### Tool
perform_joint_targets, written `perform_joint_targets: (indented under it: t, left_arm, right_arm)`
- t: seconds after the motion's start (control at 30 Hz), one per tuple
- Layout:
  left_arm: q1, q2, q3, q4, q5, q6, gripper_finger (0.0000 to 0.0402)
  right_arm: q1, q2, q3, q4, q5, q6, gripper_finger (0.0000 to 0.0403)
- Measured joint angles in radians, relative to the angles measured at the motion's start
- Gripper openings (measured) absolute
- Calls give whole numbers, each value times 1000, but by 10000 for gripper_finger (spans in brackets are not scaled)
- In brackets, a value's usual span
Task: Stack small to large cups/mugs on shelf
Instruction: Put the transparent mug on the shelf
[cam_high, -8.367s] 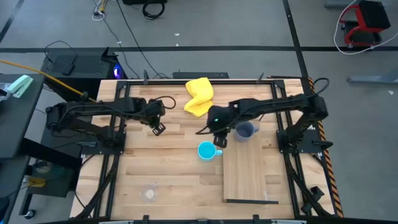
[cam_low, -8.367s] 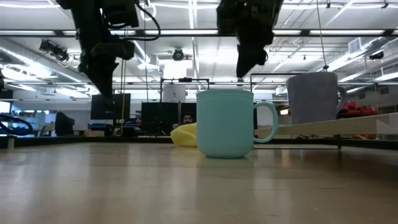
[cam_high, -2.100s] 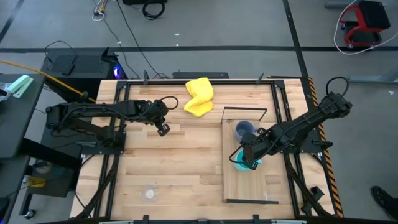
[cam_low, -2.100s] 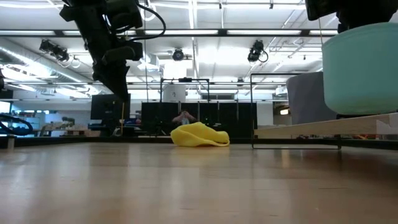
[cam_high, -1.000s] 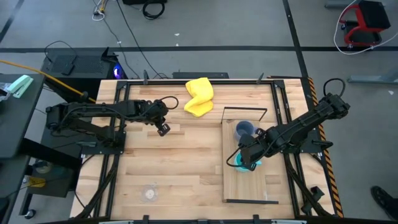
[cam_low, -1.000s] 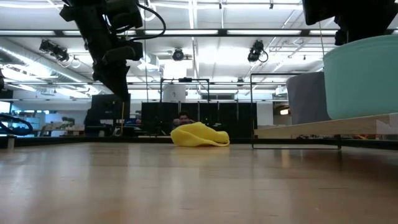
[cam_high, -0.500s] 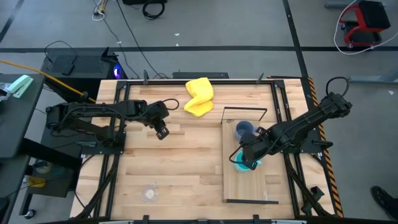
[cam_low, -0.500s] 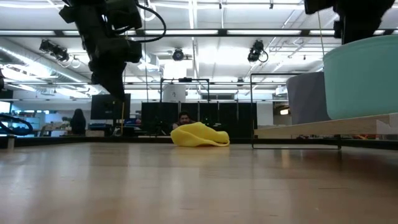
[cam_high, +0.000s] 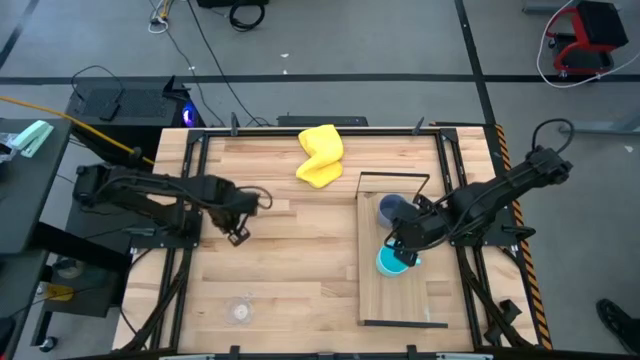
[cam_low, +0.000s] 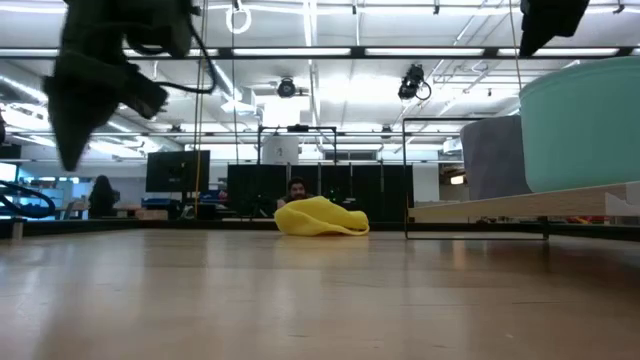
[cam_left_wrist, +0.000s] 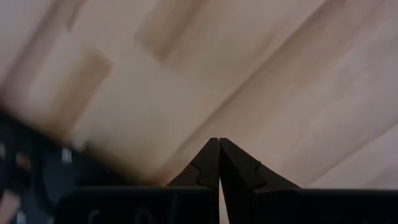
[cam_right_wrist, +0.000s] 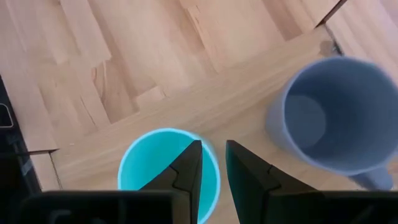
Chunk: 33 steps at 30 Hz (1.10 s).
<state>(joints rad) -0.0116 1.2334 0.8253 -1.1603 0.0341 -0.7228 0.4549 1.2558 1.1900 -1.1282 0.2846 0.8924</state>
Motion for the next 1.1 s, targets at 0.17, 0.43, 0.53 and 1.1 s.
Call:
perform_joint_targets:
  t: [0.17, 0.43, 0.53, 1.1]
  left_arm:
    - [-158, -30, 2, -26, 51, -214, 12]
    - [-485, -45, 112, -13, 15, -581, 23]
    - [-610, -44, 144, 40, -84, -709, 18]
    - [-897, 148, 143, 364, -163, -1029, 12]
  right_arm:
    - [4, -20, 0, -1, 9, -24, 80]
    - [68, -28, -1, -10, 19, -19, 80]
    - [94, -28, -1, -10, 44, 13, 80]
    - [171, -27, -2, -9, 57, 151, 80]
